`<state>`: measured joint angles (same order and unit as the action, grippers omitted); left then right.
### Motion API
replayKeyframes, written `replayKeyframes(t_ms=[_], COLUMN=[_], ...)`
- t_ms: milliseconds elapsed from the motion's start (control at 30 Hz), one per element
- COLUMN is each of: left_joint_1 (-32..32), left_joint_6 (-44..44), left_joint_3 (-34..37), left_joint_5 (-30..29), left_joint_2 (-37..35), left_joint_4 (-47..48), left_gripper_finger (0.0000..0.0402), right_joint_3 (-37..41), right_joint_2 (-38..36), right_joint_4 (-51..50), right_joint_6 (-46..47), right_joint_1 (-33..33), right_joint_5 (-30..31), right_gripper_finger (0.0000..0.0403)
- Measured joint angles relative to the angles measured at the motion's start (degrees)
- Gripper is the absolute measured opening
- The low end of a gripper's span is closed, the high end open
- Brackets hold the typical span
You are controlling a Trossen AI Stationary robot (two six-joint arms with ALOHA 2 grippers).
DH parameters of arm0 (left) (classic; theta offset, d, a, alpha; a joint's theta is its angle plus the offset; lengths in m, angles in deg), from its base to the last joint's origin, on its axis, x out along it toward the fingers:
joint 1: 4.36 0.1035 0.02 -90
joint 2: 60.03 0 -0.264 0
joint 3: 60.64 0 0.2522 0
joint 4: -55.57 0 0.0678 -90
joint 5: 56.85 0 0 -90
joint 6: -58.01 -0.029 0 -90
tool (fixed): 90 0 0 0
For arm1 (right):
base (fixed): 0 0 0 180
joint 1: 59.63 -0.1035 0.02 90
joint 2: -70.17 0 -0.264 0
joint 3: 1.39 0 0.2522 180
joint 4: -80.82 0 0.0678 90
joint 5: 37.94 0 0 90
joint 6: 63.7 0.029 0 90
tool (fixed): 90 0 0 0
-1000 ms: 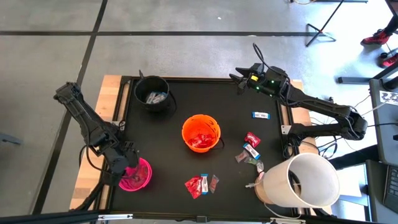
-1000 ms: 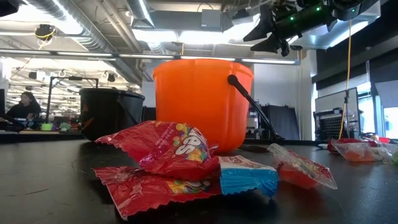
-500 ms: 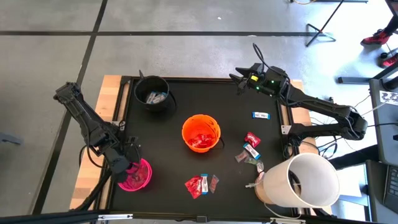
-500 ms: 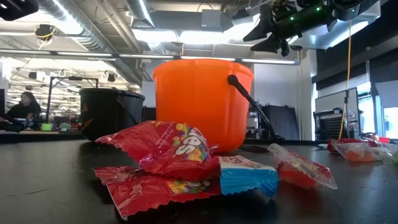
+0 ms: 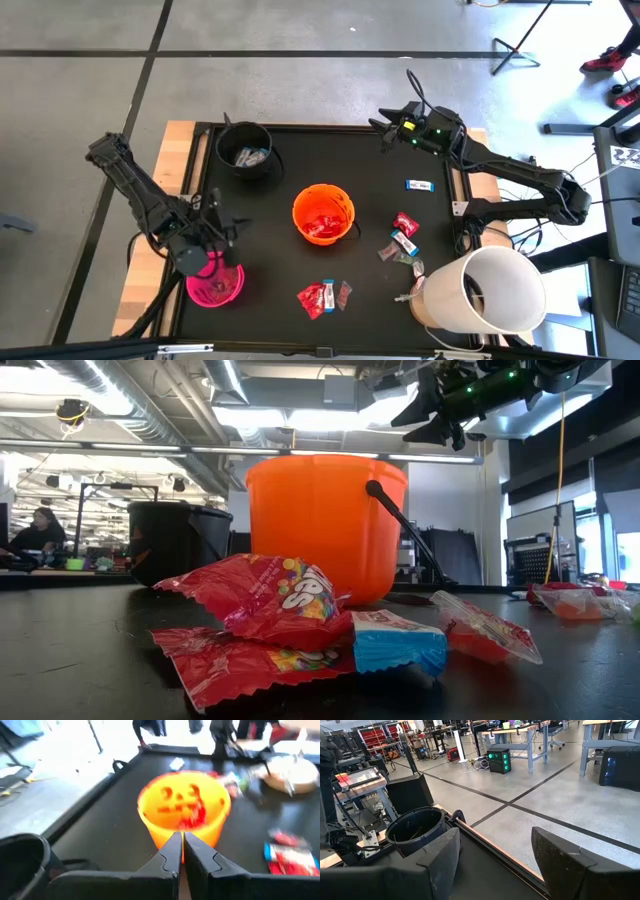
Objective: Sort candy
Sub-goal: Put the white chocolate into the black bucket
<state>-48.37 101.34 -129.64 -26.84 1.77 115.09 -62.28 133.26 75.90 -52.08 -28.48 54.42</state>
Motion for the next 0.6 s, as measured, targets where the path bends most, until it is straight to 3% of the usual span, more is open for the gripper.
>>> replayKeyframes(t_ms=[133, 533, 600], left_joint_1=[0.18, 0.18, 0.19], left_joint_6=[-0.02, -0.11, -2.45], left_joint_3=[0.0, 0.0, 0.02], left_joint_5=[-1.38, 12.49, 10.68], left_joint_2=[0.01, 0.01, 0.03], left_joint_4=[-0.81, -0.82, -1.77], left_gripper_finger=[0.001, 0.0011, 0.0011], right_joint_3=[0.0, 0.0, 0.0], right_joint_2=[0.0, 0.0, 0.0], right_joint_4=[0.0, 0.0, 0.0], right_joint_6=[0.01, 0.01, 0.0], right_joint_1=[-0.01, 0.0, -0.02], right_joint_5=[0.0, -0.01, -0.01], right_gripper_finger=[0.0246, 0.0246, 0.0246])
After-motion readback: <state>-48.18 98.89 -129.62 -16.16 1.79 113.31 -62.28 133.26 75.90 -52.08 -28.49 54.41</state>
